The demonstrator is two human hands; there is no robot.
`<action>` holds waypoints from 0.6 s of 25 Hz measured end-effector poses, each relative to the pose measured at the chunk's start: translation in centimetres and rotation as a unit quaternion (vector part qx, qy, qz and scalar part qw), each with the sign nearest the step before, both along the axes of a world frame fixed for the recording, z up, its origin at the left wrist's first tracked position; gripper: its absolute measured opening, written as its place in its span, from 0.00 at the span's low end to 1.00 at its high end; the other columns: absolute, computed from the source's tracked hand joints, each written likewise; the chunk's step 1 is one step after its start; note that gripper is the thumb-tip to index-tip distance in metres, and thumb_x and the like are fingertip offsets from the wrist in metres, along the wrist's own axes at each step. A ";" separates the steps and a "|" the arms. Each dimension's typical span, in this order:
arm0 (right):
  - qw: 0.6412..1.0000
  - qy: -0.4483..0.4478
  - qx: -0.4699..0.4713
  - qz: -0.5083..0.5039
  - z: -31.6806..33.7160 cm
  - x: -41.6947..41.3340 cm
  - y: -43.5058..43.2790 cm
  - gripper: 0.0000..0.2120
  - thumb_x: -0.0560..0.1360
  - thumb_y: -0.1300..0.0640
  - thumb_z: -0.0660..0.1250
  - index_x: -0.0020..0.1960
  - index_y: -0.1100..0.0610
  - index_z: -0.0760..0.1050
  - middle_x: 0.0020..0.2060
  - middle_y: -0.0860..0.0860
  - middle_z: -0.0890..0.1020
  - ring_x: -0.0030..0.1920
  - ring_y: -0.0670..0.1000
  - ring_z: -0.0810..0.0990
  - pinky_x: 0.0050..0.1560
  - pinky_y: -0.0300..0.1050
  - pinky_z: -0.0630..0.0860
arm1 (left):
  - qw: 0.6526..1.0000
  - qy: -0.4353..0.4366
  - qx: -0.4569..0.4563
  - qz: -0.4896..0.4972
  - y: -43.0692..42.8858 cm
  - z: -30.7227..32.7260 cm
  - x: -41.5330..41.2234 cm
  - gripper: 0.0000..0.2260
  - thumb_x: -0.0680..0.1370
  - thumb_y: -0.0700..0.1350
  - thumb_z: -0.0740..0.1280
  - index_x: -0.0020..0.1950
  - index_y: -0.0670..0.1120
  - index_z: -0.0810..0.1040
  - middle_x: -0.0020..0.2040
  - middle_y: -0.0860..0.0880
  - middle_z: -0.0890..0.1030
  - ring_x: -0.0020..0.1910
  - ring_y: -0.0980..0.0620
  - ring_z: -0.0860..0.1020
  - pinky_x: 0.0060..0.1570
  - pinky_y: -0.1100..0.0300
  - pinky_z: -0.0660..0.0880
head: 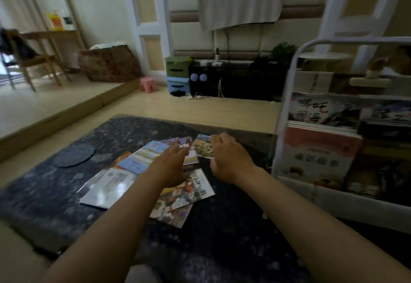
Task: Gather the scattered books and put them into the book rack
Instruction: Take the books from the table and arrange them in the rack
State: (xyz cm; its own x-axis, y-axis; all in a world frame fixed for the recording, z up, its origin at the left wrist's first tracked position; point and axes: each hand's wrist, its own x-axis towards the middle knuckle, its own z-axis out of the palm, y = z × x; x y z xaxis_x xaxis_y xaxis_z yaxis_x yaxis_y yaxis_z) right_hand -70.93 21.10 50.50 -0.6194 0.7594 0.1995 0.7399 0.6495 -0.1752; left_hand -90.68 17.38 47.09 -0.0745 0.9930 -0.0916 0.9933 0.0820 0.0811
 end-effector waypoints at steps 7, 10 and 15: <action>0.975 -0.124 -0.180 -0.041 -10.5 -8.9 0.1 0.30 0.77 0.46 0.65 0.73 0.57 0.60 0.69 0.60 0.65 0.67 0.63 0.67 0.62 0.57 0.71 | 0.991 -0.047 -0.103 0.068 -4.2 -9.4 -7.1 0.35 0.76 0.58 0.68 0.77 0.46 0.58 0.78 0.42 0.56 0.76 0.42 0.57 0.70 0.46 0.64; 0.955 -0.100 -0.226 -0.163 -13.5 -9.2 1.6 0.37 0.74 0.38 0.68 0.73 0.58 0.61 0.69 0.60 0.66 0.68 0.62 0.67 0.63 0.55 0.70 | 0.989 -0.067 -0.121 0.045 -3.6 -12.2 -6.9 0.32 0.75 0.61 0.68 0.73 0.48 0.63 0.74 0.44 0.61 0.73 0.42 0.61 0.67 0.46 0.67; 0.890 -0.032 -0.334 -0.310 -16.5 -8.7 4.6 0.51 0.63 0.34 0.77 0.73 0.62 0.63 0.70 0.61 0.68 0.67 0.61 0.71 0.60 0.51 0.74 | 0.992 -0.032 -0.121 -0.002 -1.8 -14.0 -6.0 0.30 0.70 0.70 0.67 0.63 0.52 0.72 0.71 0.46 0.63 0.71 0.41 0.63 0.62 0.41 0.69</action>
